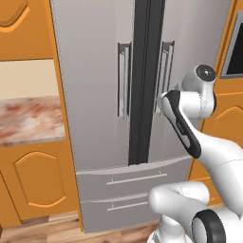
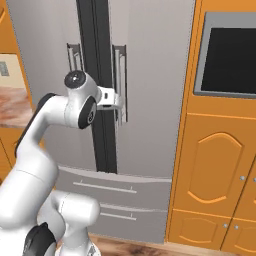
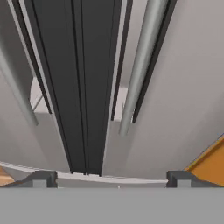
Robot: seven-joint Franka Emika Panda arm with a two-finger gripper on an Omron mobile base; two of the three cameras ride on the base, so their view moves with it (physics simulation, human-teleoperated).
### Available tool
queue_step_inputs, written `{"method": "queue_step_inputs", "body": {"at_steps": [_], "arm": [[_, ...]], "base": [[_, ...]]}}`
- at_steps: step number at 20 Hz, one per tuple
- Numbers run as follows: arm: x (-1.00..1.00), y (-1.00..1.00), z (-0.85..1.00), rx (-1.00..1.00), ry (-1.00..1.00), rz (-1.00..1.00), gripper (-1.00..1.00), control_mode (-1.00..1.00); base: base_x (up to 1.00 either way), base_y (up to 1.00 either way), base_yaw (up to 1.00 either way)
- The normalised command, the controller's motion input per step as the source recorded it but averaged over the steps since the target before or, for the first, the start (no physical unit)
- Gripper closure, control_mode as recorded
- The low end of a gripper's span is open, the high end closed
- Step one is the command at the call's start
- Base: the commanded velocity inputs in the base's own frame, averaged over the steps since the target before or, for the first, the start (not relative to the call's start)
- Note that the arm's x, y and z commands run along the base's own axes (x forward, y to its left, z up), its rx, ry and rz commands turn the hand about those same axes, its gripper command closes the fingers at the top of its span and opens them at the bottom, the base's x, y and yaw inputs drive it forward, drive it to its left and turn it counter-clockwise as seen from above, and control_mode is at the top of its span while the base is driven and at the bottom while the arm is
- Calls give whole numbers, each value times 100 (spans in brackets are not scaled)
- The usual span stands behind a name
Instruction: Open the fridge, grab two sodas, and place both sodas inside the bowl with ice on the dining counter.
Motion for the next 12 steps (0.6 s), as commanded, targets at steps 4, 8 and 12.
{"method": "queue_step_inputs", "body": {"at_steps": [4, 8, 12], "arm": [[71, -11, 26, 5, -10, 0, -100, -100], [61, -11, 1, 0, -4, -3, -100, -100], [54, 0, 0, 0, -2, -5, -100, -100]], "base": [[0, 0, 0], [0, 0, 0], [0, 0, 0]]}}
